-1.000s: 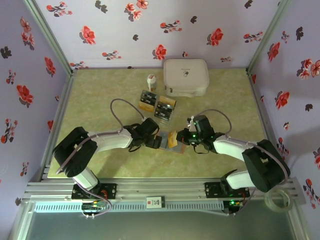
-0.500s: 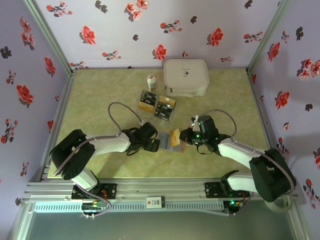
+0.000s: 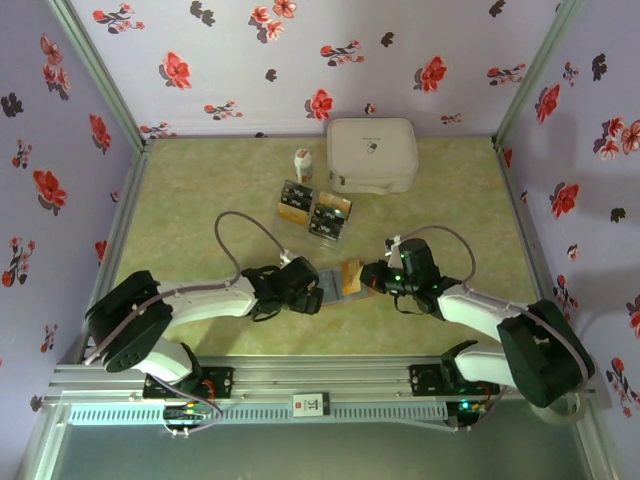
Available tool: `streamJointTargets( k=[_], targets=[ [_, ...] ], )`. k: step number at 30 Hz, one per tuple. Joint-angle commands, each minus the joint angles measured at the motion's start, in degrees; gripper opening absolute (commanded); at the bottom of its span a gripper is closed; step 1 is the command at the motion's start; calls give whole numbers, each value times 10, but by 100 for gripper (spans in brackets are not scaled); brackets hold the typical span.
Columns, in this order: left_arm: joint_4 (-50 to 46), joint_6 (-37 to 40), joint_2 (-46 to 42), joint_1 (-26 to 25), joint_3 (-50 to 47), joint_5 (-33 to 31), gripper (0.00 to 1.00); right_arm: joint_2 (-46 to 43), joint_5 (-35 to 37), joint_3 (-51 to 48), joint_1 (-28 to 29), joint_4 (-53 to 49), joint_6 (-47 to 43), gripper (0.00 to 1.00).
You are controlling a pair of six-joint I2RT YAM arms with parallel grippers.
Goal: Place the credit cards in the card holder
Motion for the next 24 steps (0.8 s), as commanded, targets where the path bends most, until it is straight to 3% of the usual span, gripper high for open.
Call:
streamJointTargets(
  k=[1, 24],
  targets=[
    [-16, -2, -4, 11, 20, -15, 100, -18, 10, -10, -3, 33, -9, 0],
    [11, -13, 66, 11, 19, 3, 100, 77, -28, -25, -4, 169, -32, 0]
  ],
)
